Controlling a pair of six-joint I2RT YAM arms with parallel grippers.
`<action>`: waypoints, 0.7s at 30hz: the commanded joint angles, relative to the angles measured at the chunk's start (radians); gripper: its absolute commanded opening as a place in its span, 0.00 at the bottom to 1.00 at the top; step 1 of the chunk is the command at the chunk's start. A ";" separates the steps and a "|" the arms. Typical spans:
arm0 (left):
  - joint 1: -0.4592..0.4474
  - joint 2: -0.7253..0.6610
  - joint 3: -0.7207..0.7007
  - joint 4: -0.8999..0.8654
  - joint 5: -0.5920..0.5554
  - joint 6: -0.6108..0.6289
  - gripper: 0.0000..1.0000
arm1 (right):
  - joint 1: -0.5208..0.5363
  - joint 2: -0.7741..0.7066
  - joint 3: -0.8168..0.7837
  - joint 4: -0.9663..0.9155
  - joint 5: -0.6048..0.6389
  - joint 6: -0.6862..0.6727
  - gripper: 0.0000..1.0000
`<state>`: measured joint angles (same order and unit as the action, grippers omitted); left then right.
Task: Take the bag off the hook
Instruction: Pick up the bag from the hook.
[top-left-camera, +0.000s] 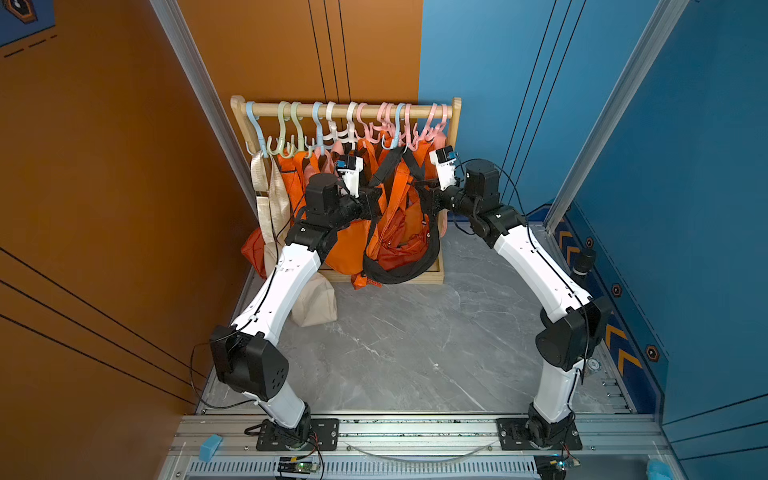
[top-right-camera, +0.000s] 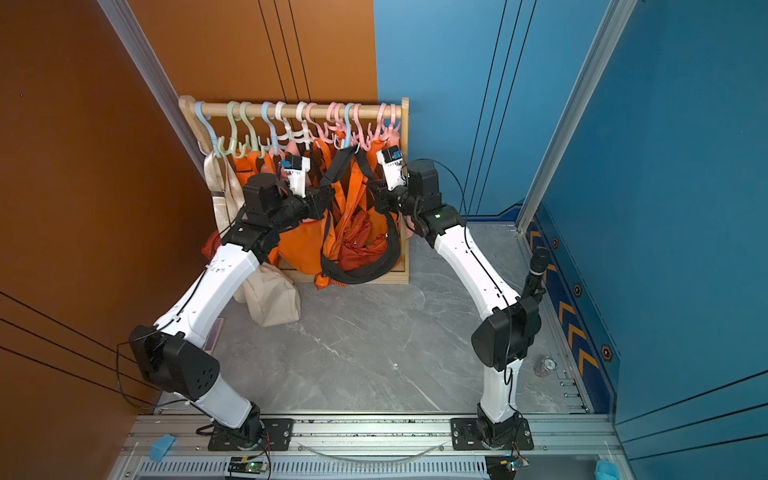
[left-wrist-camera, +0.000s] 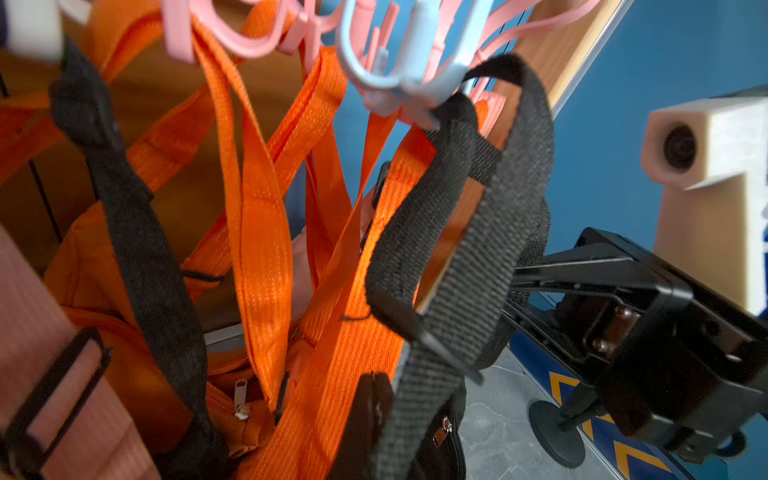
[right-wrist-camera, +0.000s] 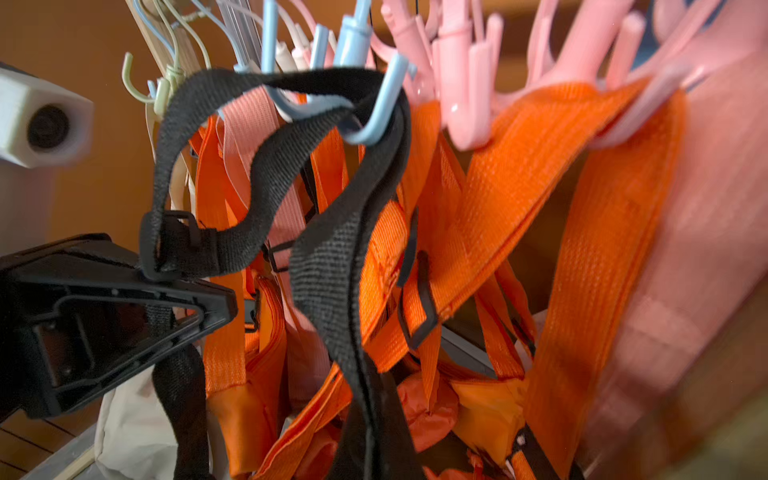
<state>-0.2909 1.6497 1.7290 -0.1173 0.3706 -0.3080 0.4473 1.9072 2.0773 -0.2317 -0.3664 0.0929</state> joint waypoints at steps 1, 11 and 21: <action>-0.016 0.032 0.099 -0.048 0.004 0.001 0.00 | -0.017 0.051 0.104 -0.025 -0.003 0.031 0.00; -0.029 0.106 0.289 -0.151 -0.003 0.013 0.00 | -0.057 0.131 0.269 -0.048 -0.017 0.080 0.00; -0.006 0.227 0.613 -0.288 -0.032 -0.004 0.00 | -0.093 0.129 0.322 -0.042 -0.019 0.146 0.00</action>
<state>-0.3099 1.8385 2.2288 -0.3439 0.3595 -0.3054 0.3676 2.0426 2.3493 -0.2783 -0.3672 0.1909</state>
